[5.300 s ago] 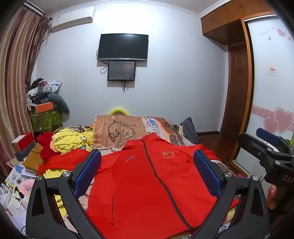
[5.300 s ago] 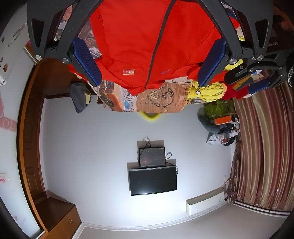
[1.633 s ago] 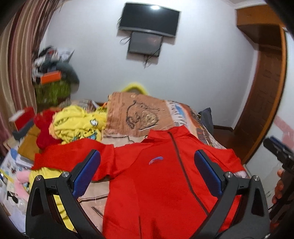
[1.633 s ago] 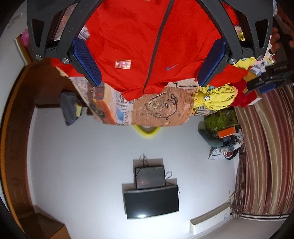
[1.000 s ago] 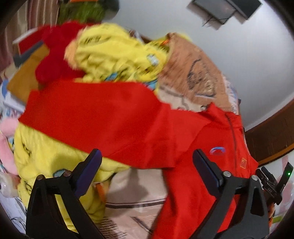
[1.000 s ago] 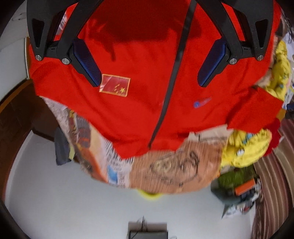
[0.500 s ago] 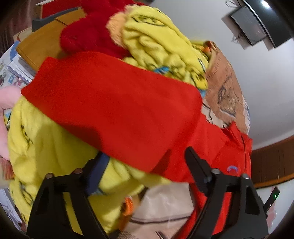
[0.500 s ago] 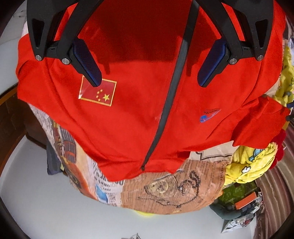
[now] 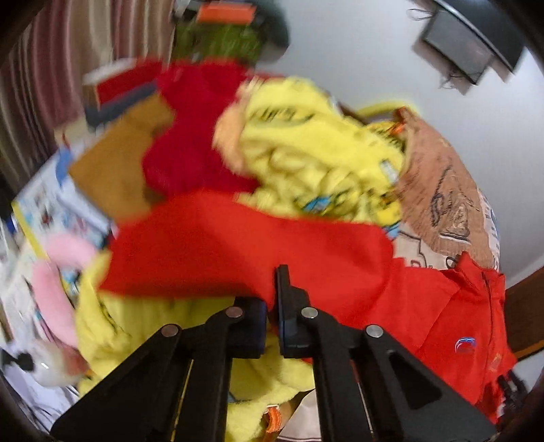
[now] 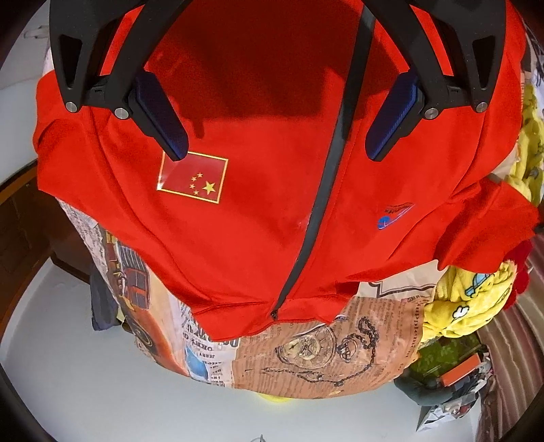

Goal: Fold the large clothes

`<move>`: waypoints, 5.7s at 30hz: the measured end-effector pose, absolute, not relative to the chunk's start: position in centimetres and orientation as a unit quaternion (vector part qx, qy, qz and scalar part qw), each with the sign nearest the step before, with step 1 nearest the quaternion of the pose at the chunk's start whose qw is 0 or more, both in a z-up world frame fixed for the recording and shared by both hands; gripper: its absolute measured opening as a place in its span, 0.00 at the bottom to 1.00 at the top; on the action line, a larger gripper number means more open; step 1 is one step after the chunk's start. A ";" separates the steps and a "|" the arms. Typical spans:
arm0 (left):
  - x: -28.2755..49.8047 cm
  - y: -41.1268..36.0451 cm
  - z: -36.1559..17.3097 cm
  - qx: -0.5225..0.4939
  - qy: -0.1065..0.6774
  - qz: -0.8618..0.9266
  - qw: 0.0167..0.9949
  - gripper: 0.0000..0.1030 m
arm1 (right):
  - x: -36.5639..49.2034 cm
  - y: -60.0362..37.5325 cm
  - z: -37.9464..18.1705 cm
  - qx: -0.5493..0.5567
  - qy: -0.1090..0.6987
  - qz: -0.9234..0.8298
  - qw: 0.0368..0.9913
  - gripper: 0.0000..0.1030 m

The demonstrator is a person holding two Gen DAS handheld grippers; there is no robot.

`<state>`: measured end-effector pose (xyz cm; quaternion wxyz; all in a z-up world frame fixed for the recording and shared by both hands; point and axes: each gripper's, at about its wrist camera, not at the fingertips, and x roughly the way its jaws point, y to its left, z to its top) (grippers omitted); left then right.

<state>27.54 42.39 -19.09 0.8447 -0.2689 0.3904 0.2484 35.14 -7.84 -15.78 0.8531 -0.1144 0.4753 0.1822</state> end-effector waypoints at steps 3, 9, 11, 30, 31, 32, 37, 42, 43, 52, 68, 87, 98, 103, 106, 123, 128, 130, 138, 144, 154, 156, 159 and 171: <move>28.6 40.7 -15.6 -0.250 0.360 0.231 0.869 0.02 | 34.9 -8.1 -15.1 -0.116 0.471 0.184 0.855 1.00; 31.0 34.6 -8.2 -0.211 0.299 0.171 0.915 0.02 | 34.5 -9.3 -13.5 -0.103 0.459 0.189 0.862 1.00; 31.9 32.0 -6.4 -0.198 0.286 0.144 0.926 0.02 | 34.5 -9.9 -13.0 -0.098 0.454 0.189 0.865 1.00; 43.3 7.0 -14.3 -0.085 0.444 -0.044 0.891 0.02 | 34.4 -16.8 -11.3 -0.082 0.438 0.166 0.880 1.00; 43.6 6.2 -15.7 -0.079 0.461 -0.051 0.883 0.02 | 34.4 -17.1 -11.6 -0.082 0.441 0.164 0.879 1.00; 43.6 5.5 -16.7 -0.075 0.473 -0.058 0.876 0.02 | 34.3 -17.4 -11.8 -0.083 0.443 0.163 0.878 1.00; 43.1 1.6 -21.1 -0.050 0.528 -0.092 0.843 0.02 | 33.8 -17.8 -12.7 -0.091 0.452 0.159 0.873 1.00; 41.5 -0.5 -22.5 -0.009 0.544 -0.104 0.833 0.12 | 33.5 -17.8 -13.0 -0.094 0.458 0.159 0.870 1.00; 41.0 -0.7 -22.5 -0.006 0.544 -0.108 0.832 0.17 | 33.4 -17.7 -12.9 -0.096 0.457 0.161 0.869 1.00; 37.5 3.3 -18.6 -0.018 0.524 -0.114 0.844 0.53 | 32.9 -14.7 -11.3 -0.118 0.438 0.179 0.873 1.00; 30.9 23.3 -16.5 -0.064 0.472 0.076 0.876 0.61 | 32.7 -0.5 -13.9 -0.212 0.446 0.298 0.817 1.00; 28.2 28.0 -23.8 -0.130 0.524 0.090 0.837 0.61 | 32.3 11.8 -22.5 -0.329 0.470 0.351 0.740 0.59; 29.6 26.0 -23.9 -0.112 0.527 0.078 0.839 0.61 | 33.1 11.4 -20.6 -0.280 0.450 0.351 0.772 0.06; 31.4 24.7 -23.1 -0.109 0.522 0.070 0.843 0.61 | 34.9 6.7 -15.0 -0.208 0.417 0.330 0.821 0.05; 32.9 23.7 -23.0 -0.093 0.519 0.077 0.846 0.61 | 35.8 3.3 -11.9 -0.173 0.397 0.311 0.846 0.05; 35.4 21.7 -27.1 -0.055 0.573 0.132 0.807 0.62 | 38.4 -13.4 -9.8 -0.063 0.419 0.215 0.880 0.04; 34.8 20.7 -24.7 -0.053 0.550 0.123 0.825 0.62 | 37.8 -10.7 -11.4 -0.105 0.441 0.255 0.854 0.09; 34.6 20.3 -23.7 -0.062 0.541 0.110 0.831 0.62 | 37.7 -9.4 -11.8 -0.114 0.445 0.273 0.846 0.24; 34.9 18.4 -22.6 -0.066 0.524 0.062 0.847 0.62 | 38.9 -2.7 -14.4 -0.139 0.457 0.326 0.815 0.54; 35.5 18.1 -24.2 -0.072 0.528 0.047 0.845 0.62 | 40.8 0.9 -18.0 -0.157 0.501 0.338 0.781 0.54; 35.7 19.7 -26.9 -0.127 0.535 0.041 0.835 0.63 | 43.5 3.8 -21.3 -0.136 0.538 0.317 0.769 0.13; 35.7 19.7 -27.1 -0.131 0.534 0.040 0.835 0.64 | 43.4 3.7 -21.2 -0.128 0.535 0.316 0.773 0.08; 35.6 19.7 -27.2 -0.129 0.530 0.041 0.837 0.66 | 42.9 3.1 -20.3 -0.124 0.520 0.319 0.783 0.04; 35.6 19.9 -27.3 -0.133 0.538 0.058 0.830 0.70 | 40.6 -4.8 -10.1 -0.090 0.411 0.283 0.862 0.03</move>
